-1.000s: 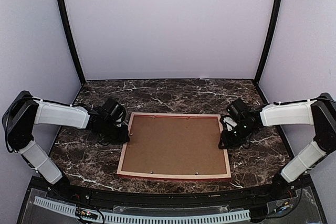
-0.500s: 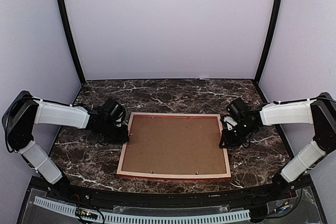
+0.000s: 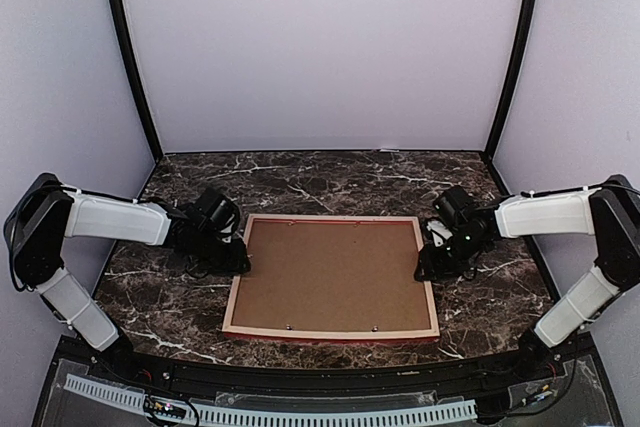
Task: Put the photo into the frame
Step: Press the fastener onto the backboard, then position the photo frame at the center of the board, then pick up the photo frame from the center of the board.
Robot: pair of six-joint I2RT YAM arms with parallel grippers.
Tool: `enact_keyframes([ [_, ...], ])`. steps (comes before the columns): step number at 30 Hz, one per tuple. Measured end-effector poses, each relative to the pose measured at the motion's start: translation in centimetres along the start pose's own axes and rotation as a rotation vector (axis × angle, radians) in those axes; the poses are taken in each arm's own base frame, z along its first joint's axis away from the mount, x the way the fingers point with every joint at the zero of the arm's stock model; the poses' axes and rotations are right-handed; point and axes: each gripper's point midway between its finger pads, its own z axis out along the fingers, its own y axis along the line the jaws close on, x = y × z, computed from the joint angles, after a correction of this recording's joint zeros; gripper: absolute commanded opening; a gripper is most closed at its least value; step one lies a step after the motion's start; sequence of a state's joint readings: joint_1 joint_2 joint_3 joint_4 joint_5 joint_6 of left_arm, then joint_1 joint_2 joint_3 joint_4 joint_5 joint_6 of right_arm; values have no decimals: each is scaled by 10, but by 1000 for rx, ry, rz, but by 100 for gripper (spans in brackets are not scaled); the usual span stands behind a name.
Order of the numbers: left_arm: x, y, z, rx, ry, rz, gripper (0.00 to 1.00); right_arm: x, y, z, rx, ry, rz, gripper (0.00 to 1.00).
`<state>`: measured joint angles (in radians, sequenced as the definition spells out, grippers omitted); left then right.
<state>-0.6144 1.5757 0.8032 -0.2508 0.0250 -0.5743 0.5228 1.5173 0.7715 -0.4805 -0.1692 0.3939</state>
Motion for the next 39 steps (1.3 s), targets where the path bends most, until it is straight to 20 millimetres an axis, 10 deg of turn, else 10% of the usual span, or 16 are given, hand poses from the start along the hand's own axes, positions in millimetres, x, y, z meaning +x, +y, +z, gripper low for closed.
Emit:
enact_keyframes([
  [12,-24,-20,-26,74,-84,42,90,27,3,-6,-30,-8,76,44],
  [20,-47,-54,-59,234,-201,107,94,24,6,-1,-34,-3,100,20],
  [30,-55,-115,-107,430,-375,303,93,-36,24,15,-59,-22,77,0],
  [39,-20,-182,-80,459,-327,626,94,-85,25,21,-63,-11,55,0],
])
